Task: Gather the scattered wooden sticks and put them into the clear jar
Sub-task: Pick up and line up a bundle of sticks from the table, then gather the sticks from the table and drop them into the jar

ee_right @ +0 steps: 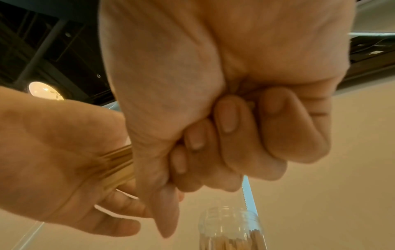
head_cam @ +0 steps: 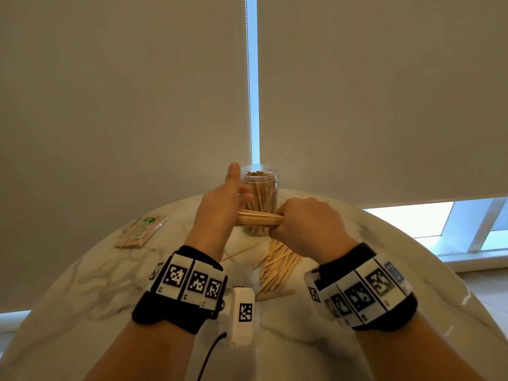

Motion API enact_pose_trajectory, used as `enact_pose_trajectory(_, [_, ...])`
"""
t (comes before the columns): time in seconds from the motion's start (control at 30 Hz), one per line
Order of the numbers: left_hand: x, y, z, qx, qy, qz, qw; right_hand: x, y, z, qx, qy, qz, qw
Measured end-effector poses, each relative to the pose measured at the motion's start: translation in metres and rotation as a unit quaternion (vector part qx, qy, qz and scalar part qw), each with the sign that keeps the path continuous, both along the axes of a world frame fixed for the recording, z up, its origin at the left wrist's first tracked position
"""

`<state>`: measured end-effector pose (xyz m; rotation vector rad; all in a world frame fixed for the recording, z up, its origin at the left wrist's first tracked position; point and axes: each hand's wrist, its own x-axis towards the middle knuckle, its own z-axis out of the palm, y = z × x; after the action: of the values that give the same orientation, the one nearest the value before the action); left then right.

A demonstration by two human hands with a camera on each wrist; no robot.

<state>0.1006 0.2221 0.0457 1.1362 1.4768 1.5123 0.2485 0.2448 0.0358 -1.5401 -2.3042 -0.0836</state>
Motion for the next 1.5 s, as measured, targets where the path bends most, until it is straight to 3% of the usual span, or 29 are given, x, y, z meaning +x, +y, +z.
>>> enact_pose_trajectory(0.2, [0.014,-0.003,-0.011,0.008,-0.127,-0.025,0.992,0.000,-0.007,0.007,0.004,-0.024,0.021,0.999])
enact_pose_trajectory(0.37, [0.006,-0.003,-0.016,0.020,-0.172,-0.051,0.984,0.011,-0.019,0.024,-0.073,0.089,0.135,0.984])
enact_pose_trajectory(0.57, [-0.001,-0.001,-0.016,0.011,-0.227,-0.044,0.973,0.016,-0.004,0.013,-0.067,0.089,0.086,0.990])
enact_pose_trajectory(0.63, [-0.009,0.004,-0.020,0.025,-0.199,0.006,0.980,0.025,0.004,0.014,-0.065,0.108,0.065,0.990])
enact_pose_trajectory(0.7, [-0.016,0.013,-0.024,0.020,-0.109,0.052,0.992,0.035,0.013,0.018,-0.056,0.118,0.030,0.991])
enact_pose_trajectory(0.8, [-0.021,0.039,-0.027,-0.032,0.028,0.041,0.998,0.040,0.030,0.037,-0.023,0.111,-0.006,0.994])
enact_pose_trajectory(0.9, [-0.023,0.072,-0.021,-0.035,0.129,0.017,0.991,0.030,0.061,0.074,0.051,0.052,-0.040,0.997])
enact_pose_trajectory(0.97, [-0.021,0.093,-0.015,-0.031,0.189,0.006,0.981,0.014,0.087,0.099,0.090,-0.036,-0.046,0.994])
enact_pose_trajectory(1.07, [-0.019,0.121,-0.009,-0.046,0.193,-0.010,0.980,-0.014,0.120,0.124,0.095,-0.188,-0.039,0.977])
enact_pose_trajectory(1.2, [-0.018,0.142,-0.027,-0.058,0.184,-0.057,0.980,-0.046,0.140,0.140,0.015,-0.352,-0.013,0.936])
enact_pose_trajectory(1.5, [-0.022,0.141,-0.040,-0.014,0.208,-0.037,0.977,-0.093,0.159,0.120,-0.111,-0.385,0.042,0.915])
